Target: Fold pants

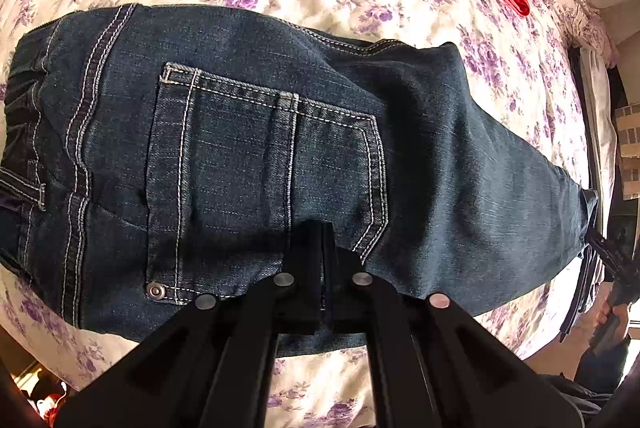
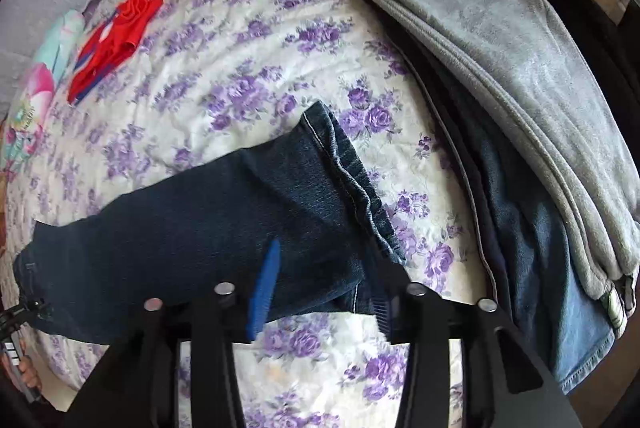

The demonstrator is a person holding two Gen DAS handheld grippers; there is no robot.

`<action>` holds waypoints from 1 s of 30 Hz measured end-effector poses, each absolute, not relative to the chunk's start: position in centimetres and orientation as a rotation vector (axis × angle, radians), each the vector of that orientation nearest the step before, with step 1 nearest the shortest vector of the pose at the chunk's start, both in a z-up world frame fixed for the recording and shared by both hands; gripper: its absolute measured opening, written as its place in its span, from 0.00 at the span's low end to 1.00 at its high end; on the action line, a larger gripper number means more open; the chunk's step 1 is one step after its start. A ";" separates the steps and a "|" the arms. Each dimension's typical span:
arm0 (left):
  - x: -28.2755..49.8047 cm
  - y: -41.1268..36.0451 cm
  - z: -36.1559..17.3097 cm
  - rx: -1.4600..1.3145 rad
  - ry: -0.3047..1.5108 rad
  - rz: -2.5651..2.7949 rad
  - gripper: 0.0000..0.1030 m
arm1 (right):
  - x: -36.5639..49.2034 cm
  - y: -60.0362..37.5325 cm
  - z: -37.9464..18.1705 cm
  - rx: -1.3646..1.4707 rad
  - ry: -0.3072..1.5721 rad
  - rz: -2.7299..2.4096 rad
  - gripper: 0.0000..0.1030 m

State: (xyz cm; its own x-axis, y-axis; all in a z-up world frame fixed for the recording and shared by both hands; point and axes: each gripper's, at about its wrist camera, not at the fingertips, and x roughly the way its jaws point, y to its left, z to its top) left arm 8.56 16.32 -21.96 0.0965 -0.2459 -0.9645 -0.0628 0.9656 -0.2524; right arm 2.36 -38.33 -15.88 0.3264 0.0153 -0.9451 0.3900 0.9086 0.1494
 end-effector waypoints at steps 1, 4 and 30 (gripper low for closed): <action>8.3 16.4 -21.4 -0.234 1.470 -0.131 0.02 | 1.6 -38.3 -15.1 0.396 1.197 -0.242 0.56; 7.6 15.4 -19.5 -0.188 1.421 -0.163 0.02 | -0.8 -38.6 -13.9 0.486 1.152 -0.214 0.63; 5.7 14.9 -21.7 -0.315 1.431 -0.253 0.02 | 22.3 0.4 -15.3 0.062 1.336 0.851 0.55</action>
